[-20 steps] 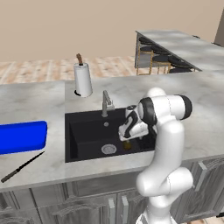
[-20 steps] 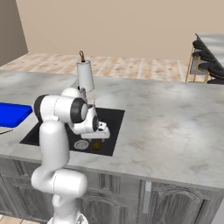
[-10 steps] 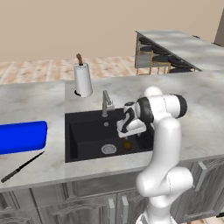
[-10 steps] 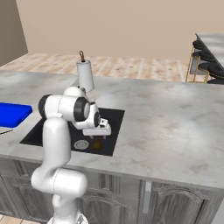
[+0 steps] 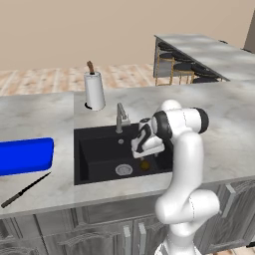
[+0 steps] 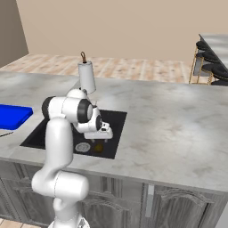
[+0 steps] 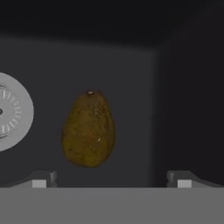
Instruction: Pick up all produce items and place them in the sink. Turn on the sink faucet to wash them. Then turn the sink off and put them in the tray.
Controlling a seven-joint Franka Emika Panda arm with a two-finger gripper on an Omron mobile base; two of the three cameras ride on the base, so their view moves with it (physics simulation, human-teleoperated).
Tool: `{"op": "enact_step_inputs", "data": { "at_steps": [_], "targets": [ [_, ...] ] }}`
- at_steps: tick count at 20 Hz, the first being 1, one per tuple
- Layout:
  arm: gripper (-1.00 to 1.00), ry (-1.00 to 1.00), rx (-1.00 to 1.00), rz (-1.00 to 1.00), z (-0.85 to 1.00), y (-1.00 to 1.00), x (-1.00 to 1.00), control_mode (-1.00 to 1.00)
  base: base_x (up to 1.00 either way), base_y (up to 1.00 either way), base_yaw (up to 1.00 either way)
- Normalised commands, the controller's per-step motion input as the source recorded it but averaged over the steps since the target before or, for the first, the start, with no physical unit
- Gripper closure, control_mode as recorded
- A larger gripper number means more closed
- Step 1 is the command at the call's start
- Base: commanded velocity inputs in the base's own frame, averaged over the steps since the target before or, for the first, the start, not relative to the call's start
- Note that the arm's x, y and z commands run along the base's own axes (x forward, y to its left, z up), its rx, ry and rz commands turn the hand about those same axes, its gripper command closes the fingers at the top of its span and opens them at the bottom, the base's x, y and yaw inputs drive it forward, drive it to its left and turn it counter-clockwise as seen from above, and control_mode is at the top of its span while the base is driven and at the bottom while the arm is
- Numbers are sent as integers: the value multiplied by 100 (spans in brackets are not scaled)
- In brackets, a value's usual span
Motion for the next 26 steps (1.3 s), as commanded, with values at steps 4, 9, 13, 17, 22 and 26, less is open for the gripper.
{"op": "enact_step_inputs", "data": {
  "at_steps": [4, 9, 13, 17, 22, 26],
  "targets": [
    [-100, 0, 1, 0, -15, 15, 17, -100, 0, 0, 0],
    [-100, 0, 1, 0, -21, 7, 18, -100, 0, 0, 0],
    [-100, 0, 0, 4, -18, 0, 1, -100, 0, 0, 0],
    [-100, 0, 0, 3, -15, 2, 0, -100, 0, 0, 0],
    [-100, 0, 0, 3, -14, 0, 0, -100, 0, 0, 0],
    [-100, 0, 0, 3, -12, 0, 0, -100, 0, 0, 0]
  ]
}}
